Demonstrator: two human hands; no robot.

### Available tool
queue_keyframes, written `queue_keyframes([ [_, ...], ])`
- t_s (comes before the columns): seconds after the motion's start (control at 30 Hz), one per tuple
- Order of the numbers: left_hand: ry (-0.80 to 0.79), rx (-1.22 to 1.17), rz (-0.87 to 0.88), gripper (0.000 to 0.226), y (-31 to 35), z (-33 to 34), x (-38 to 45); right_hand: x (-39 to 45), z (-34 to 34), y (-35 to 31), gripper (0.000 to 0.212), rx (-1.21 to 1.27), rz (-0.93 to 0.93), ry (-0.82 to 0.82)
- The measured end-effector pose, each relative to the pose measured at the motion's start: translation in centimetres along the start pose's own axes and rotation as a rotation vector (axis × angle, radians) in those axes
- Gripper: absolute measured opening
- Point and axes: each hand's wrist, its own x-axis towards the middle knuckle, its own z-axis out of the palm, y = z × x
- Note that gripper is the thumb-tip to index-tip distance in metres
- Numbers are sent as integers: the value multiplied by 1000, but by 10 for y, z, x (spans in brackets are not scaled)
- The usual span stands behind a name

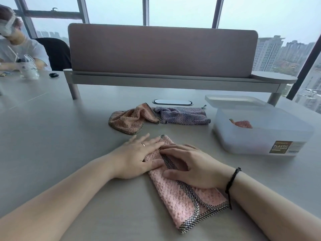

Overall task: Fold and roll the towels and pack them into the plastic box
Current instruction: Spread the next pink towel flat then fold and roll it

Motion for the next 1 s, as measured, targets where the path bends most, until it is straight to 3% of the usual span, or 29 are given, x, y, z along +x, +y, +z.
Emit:
queue_keyframes([
  [0.1, 25, 43, -121, 78, -1, -2, -1, 2, 4, -7, 90, -79, 101, -71],
  [0.2, 134, 118, -206, 74, -5, -2, -1, 2, 10, -15, 93, -72, 196, -89],
  [0.33, 324, -14, -121, 78, -10, -1, 0, 5, 15, -24, 98, -84, 299, -56],
  [0.43, 189, -276, 63, 83, -4, 2, -3, 6, 17, -27, 96, -92, 387, -12],
  [0.5, 98, -250, 123, 89, 0, 3, -4, 4, 18, -28, 95, -122, 441, 26],
  [0.67, -6, -122, 98, 105, 5, -1, -8, -1, 19, -27, 96, -120, 489, 119],
  [0.87, -51, 47, -11, 116, 10, 1, -7, -4, 0, -1, 65, 234, 353, 151],
  [1.0, -37, 61, -79, 120, 11, 0, -6, -10, 1, 13, 70, 20, 308, -14],
])
